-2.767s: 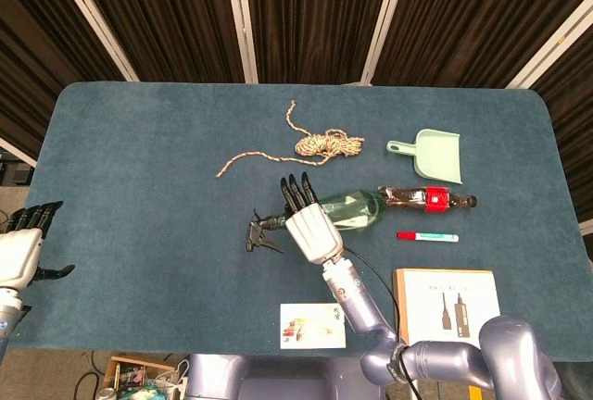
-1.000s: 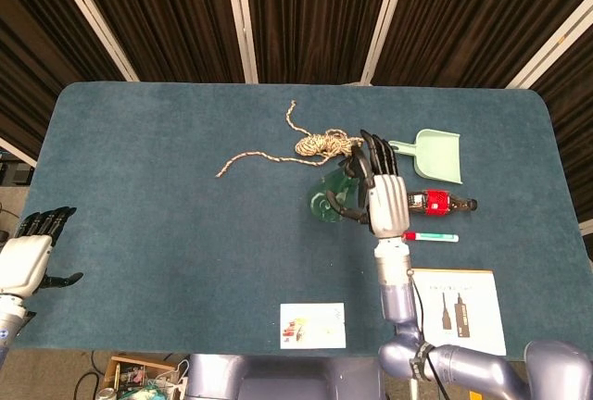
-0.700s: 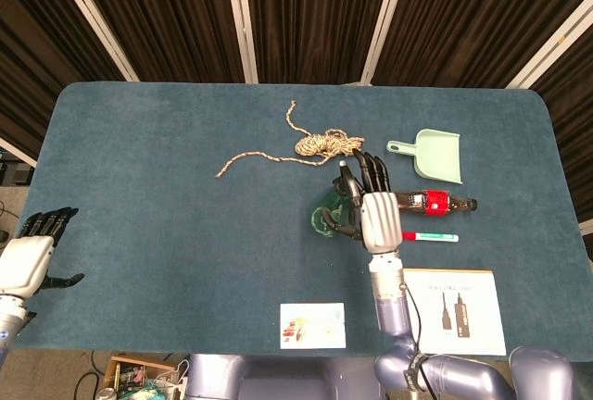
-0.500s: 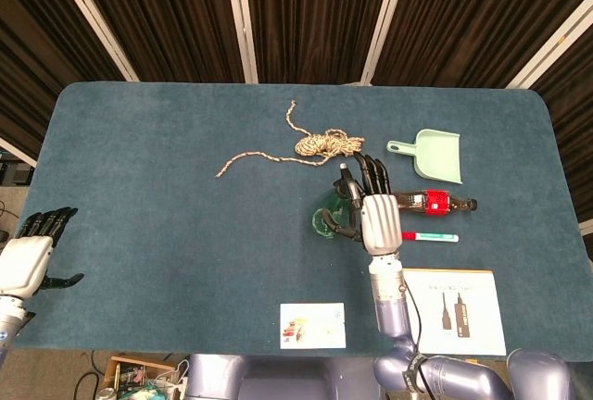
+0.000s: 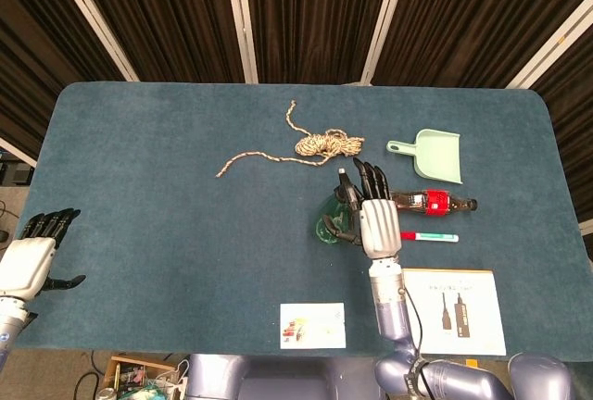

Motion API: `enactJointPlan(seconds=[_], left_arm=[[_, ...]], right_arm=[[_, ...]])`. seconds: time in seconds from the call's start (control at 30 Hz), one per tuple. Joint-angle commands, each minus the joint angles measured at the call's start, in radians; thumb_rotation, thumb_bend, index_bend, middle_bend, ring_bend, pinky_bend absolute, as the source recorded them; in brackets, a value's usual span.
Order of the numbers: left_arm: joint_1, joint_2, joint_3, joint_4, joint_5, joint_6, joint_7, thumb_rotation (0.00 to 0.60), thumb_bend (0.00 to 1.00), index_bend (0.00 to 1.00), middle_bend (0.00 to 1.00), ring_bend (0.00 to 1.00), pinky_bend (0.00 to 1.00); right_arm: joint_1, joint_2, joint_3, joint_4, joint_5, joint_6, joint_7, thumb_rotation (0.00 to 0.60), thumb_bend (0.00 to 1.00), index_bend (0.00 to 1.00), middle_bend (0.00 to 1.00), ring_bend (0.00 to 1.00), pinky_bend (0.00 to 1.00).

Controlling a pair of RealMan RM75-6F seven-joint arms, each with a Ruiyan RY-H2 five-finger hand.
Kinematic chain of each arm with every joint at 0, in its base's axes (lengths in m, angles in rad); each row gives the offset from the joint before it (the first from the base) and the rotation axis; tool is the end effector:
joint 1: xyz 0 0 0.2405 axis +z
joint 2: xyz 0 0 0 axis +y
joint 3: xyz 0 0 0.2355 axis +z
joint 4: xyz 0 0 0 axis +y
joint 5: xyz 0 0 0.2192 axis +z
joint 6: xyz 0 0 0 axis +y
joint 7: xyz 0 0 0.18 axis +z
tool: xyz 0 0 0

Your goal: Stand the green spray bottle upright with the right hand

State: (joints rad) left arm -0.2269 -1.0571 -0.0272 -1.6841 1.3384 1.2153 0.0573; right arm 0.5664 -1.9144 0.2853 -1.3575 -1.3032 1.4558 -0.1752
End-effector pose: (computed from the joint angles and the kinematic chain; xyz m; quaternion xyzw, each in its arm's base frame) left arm -0.3009 0.2459 0.1158 -0.6365 -0.4496 -0.3035 0.5482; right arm -0.0941 -0.3308 -0.0286 0.5148 -0.4253 0.5881 0.4563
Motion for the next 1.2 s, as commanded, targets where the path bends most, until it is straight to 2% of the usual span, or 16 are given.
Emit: enactJointPlan(seconds=[0.03,0.07,0.13,0.2,0.33,0.4,0.93,1.2], left_arm=[[0.000,0.000,0.000,0.000,0.001,0.001,0.000,0.600,0.03,0.06,0.05,0.05,0.00],[0.001,0.000,0.000,0.000,0.001,0.002,0.000,0.600,0.03,0.06,0.05,0.05,0.00],[0.001,0.000,-0.001,0.000,0.001,0.003,-0.001,0.600,0.03,0.06,0.05,0.05,0.00],[0.001,0.000,-0.001,0.000,0.000,0.003,-0.001,0.600,0.03,0.06,0.05,0.05,0.00],[0.001,0.001,-0.001,0.001,0.000,0.002,-0.003,0.600,0.03,0.06,0.05,0.05,0.00],[0.001,0.002,-0.001,0.001,-0.001,0.003,-0.005,0.600,0.03,0.06,0.05,0.05,0.00],[0.003,0.006,0.000,0.001,0.006,0.006,-0.020,0.600,0.03,0.06,0.05,0.05,0.00],[0.004,0.005,0.002,0.000,0.014,0.010,-0.020,0.600,0.03,0.06,0.05,0.05,0.00]], right_arm=[[-0.001,0.001,0.001,-0.002,-0.004,0.000,-0.002,0.600,0.50,0.76,0.04,0.00,0.01],[-0.002,0.002,0.000,-0.003,-0.006,0.000,-0.005,0.600,0.47,0.72,0.03,0.00,0.01],[-0.004,0.007,-0.004,-0.009,-0.007,-0.007,-0.014,0.600,0.39,0.50,0.00,0.00,0.00],[-0.005,0.012,-0.008,-0.013,-0.007,-0.015,-0.024,0.600,0.35,0.31,0.00,0.00,0.00],[-0.006,0.033,-0.016,-0.035,-0.002,-0.038,-0.051,0.600,0.29,0.03,0.00,0.00,0.00],[-0.007,0.041,-0.014,-0.047,0.002,-0.044,-0.062,0.600,0.27,0.00,0.00,0.00,0.00],[-0.023,0.100,0.014,-0.181,0.025,-0.047,-0.163,0.600,0.21,0.00,0.00,0.00,0.00],[-0.055,0.165,0.017,-0.283,0.038,-0.031,-0.194,0.600,0.21,0.00,0.00,0.00,0.00]])
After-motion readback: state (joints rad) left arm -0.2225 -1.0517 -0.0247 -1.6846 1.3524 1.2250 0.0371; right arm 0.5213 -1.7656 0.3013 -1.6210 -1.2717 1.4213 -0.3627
